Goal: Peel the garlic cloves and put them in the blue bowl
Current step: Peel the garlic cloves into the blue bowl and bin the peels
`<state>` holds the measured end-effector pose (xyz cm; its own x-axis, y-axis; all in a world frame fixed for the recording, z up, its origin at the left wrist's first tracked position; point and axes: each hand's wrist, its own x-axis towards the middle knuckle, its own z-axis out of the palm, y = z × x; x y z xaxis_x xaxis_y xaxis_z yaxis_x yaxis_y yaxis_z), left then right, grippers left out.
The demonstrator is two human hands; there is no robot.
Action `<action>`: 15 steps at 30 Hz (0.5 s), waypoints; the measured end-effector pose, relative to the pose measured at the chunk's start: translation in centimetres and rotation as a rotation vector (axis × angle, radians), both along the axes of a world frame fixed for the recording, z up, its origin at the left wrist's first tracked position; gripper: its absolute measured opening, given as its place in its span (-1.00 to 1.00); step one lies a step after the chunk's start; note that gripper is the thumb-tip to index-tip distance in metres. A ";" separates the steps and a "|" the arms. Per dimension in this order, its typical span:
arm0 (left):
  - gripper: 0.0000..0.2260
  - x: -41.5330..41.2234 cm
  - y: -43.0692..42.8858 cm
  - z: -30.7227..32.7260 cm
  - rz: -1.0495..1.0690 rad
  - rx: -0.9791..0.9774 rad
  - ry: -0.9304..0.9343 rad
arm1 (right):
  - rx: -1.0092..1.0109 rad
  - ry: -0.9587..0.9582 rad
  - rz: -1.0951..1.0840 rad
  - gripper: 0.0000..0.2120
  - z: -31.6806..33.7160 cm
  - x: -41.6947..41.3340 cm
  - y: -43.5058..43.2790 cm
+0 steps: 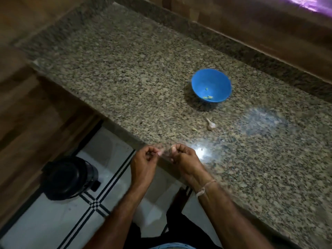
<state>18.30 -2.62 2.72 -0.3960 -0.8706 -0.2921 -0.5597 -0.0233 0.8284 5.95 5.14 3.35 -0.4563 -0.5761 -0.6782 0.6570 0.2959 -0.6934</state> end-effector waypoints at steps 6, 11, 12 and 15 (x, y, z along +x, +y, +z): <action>-0.89 12.9 -5.9 -0.5 0.235 0.009 0.033 | -0.044 0.005 0.238 -0.60 0.0 11.2 -8.9; -0.86 26.0 -11.1 -1.2 0.351 -0.019 0.060 | -0.039 0.011 0.333 -0.77 -0.3 23.6 -15.1; -0.87 28.5 -12.0 -1.1 0.379 -0.020 0.063 | -0.026 -0.004 0.366 -0.77 -0.3 26.1 -16.2; -0.89 34.7 -14.3 -0.7 0.480 -0.024 0.079 | 0.002 -0.020 0.462 -0.75 0.1 32.0 -19.3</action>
